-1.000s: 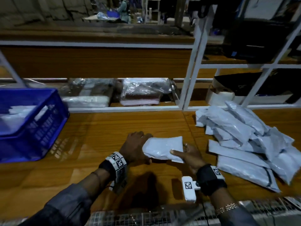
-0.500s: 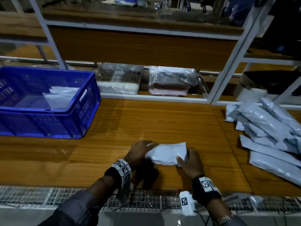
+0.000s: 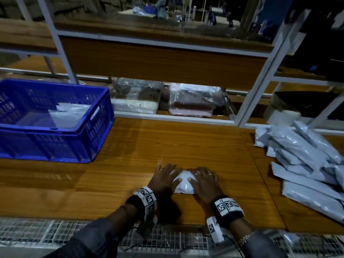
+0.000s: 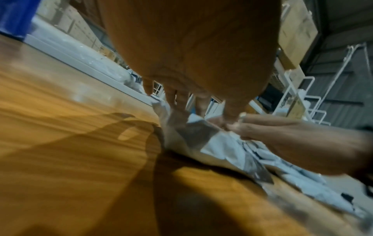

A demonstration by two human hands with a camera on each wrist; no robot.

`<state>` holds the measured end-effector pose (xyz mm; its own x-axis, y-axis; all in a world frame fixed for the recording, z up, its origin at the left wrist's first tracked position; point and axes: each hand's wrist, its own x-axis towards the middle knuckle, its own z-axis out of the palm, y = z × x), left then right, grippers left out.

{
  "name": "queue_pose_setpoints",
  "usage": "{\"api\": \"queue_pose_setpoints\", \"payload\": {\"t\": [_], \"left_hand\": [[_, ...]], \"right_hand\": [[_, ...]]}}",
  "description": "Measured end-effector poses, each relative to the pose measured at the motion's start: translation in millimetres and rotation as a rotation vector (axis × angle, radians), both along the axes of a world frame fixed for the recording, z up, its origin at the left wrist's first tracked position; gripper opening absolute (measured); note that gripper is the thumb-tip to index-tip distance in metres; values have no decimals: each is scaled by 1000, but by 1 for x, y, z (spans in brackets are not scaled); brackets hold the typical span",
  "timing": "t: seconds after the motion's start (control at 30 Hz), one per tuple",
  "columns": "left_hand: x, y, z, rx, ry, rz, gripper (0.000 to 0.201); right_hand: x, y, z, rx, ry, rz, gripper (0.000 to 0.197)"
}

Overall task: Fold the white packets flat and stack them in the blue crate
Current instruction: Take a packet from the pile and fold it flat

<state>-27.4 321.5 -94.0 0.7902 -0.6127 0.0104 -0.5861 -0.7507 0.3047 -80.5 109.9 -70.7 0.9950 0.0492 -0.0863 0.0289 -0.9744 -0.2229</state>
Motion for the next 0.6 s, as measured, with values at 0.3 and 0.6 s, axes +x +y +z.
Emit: {"api": "queue_pose_setpoints", "payload": {"t": [0.3,0.6], "left_hand": [[8,-43,-11,65,60,215,64],[-4,-48,-20,18,-69,238,50]], "right_hand": [[10,0,-21,62,-82,8,83],[8,14,-43,-95,-38,97,63]]}}
